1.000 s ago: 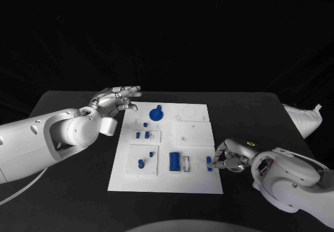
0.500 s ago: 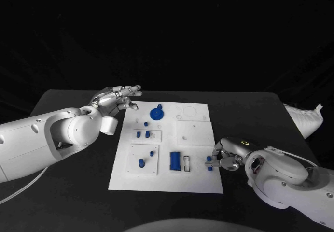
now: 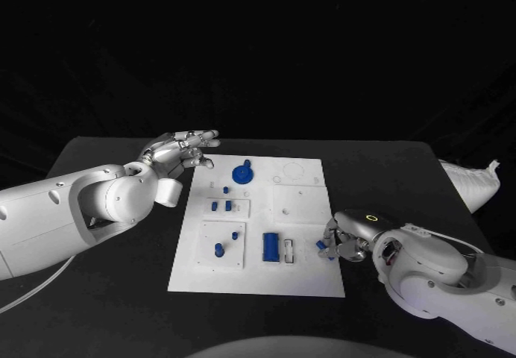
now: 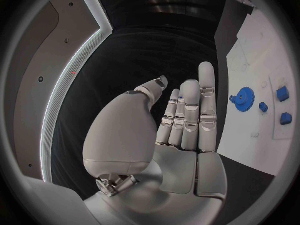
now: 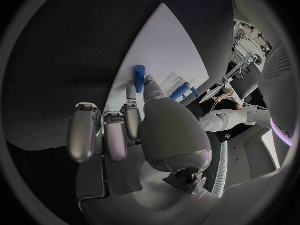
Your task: Assemble the parts on the task board
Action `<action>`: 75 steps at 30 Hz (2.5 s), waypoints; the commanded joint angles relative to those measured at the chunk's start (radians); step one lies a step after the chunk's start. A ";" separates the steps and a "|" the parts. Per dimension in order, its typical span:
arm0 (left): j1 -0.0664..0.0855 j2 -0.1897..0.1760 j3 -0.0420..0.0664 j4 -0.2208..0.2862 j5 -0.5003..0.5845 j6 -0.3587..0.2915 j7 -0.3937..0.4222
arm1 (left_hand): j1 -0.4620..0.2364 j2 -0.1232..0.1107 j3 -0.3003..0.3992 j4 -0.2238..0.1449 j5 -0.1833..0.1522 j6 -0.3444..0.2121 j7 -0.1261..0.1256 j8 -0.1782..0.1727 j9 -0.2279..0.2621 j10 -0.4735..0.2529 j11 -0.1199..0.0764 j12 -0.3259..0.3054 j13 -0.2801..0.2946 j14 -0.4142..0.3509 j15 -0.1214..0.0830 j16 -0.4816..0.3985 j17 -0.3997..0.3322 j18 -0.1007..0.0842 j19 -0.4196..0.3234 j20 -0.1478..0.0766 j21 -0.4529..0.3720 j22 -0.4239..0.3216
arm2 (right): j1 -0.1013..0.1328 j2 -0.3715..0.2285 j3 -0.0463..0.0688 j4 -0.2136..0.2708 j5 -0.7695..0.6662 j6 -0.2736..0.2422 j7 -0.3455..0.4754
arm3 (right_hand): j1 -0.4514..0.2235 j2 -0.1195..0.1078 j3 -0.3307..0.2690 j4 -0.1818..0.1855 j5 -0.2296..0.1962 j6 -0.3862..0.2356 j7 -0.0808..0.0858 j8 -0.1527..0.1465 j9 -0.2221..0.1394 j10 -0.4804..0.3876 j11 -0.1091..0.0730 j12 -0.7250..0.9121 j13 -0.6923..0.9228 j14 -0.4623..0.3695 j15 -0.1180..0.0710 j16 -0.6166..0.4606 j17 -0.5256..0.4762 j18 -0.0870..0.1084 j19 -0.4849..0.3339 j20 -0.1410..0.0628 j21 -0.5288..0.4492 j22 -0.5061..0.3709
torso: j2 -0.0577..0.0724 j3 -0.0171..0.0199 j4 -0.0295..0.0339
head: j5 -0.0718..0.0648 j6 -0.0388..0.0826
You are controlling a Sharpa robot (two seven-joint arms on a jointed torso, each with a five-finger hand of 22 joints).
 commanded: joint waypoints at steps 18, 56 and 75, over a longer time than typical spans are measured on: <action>0.000 -0.001 0.000 0.001 -0.001 0.019 0.005 | -0.007 0.005 -0.007 0.000 0.005 -0.009 -0.001 0.007 0.000 -0.010 -0.002 0.006 0.002 -0.010 -0.001 -0.004 -0.002 0.018 -0.004 0.006 -0.003 -0.002 | -0.019 0.022 -0.009 -0.006 -0.132 0.047 -0.016 | 0.015 0.061 0.200 -0.029 0.135 0.037 0.000 -0.075 -0.036 0.007 -0.010 -0.005 -0.106 0.089 -0.004 0.011 0.183 -0.024 0.009 0.000 0.014 0.034 | 0.000 -0.0002 0.0014 | 0.000 -0.003; 0.000 0.001 0.000 0.007 -0.005 0.019 0.004 | -0.005 0.006 -0.007 -0.001 0.005 -0.009 -0.001 0.008 0.000 -0.011 -0.002 0.008 0.002 -0.011 -0.001 -0.005 -0.004 0.018 -0.003 0.006 -0.004 -0.002 | -0.018 0.054 -0.006 0.030 0.462 -0.219 -0.005 | -0.245 -0.086 0.458 0.042 0.172 0.117 -0.012 -0.106 -0.024 0.037 -0.019 0.023 -0.074 0.092 -0.011 0.019 0.197 -0.026 0.015 -0.006 0.022 0.049 | 0.001 -0.0009 0.0029 | 0.004 -0.014; 0.000 0.001 0.000 0.009 -0.009 0.021 0.004 | -0.005 0.006 -0.007 -0.001 0.005 -0.009 -0.001 0.008 0.000 -0.011 -0.002 0.008 0.002 -0.011 -0.001 -0.005 -0.004 0.018 -0.003 0.006 -0.004 -0.002 | -0.016 0.098 -0.004 0.016 0.435 -0.259 -0.016 | -0.264 -0.082 0.427 0.050 0.184 0.136 -0.023 -0.090 -0.010 0.037 -0.027 0.016 -0.078 0.093 -0.018 0.019 0.198 -0.026 0.017 -0.012 0.025 0.054 | 0.001 -0.0010 0.0022 | 0.009 -0.013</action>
